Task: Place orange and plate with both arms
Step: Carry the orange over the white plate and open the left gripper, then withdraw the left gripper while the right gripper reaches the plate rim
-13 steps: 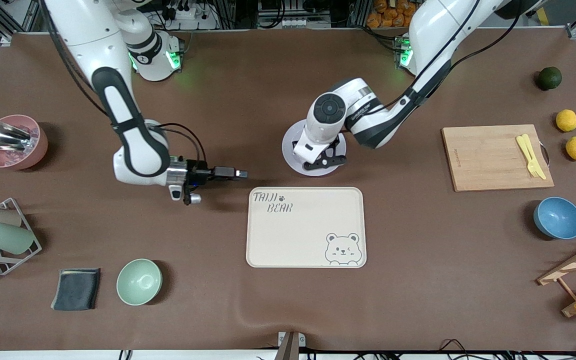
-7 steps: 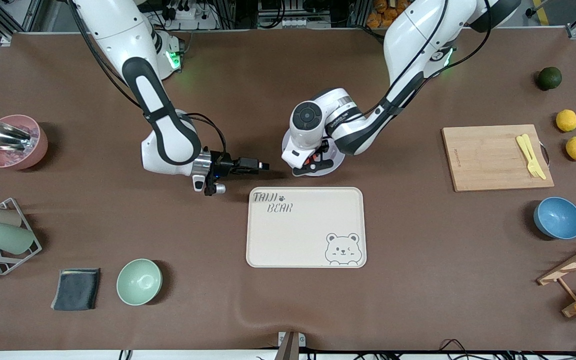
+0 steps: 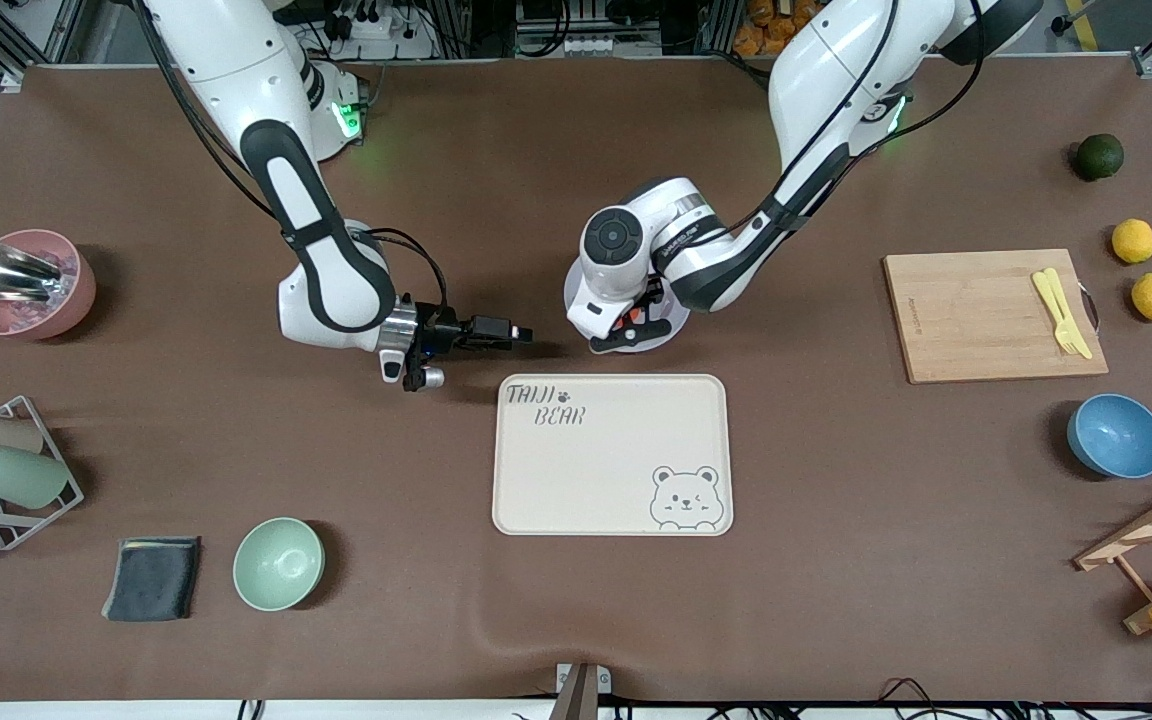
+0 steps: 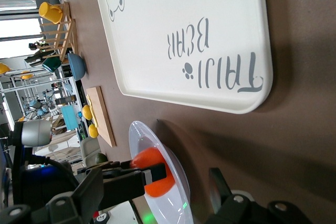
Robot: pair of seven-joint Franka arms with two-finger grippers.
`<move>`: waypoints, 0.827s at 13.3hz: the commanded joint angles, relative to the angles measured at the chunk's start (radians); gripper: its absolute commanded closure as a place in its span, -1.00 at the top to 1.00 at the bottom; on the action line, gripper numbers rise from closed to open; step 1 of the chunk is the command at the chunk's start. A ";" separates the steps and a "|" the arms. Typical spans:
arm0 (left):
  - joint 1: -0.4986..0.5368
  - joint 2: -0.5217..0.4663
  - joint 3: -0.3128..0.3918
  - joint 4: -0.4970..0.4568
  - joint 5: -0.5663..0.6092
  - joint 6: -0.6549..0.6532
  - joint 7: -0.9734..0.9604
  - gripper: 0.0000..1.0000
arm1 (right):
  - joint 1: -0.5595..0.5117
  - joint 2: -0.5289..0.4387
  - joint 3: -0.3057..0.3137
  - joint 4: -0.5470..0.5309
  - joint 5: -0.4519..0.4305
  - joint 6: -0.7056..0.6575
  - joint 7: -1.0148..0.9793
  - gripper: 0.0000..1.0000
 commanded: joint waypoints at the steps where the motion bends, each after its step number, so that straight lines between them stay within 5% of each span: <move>1: 0.001 -0.038 0.001 0.010 0.025 -0.043 -0.002 1.00 | -0.004 -0.002 0.004 -0.007 0.027 -0.006 -0.033 0.78; 4: 0.042 -0.111 0.003 0.020 0.018 -0.057 0.020 1.00 | 0.008 0.015 0.004 -0.009 0.057 -0.006 -0.074 0.75; 11: 0.204 -0.237 -0.005 0.147 0.008 -0.164 0.095 1.00 | 0.079 0.052 0.004 -0.036 0.135 -0.006 -0.171 0.31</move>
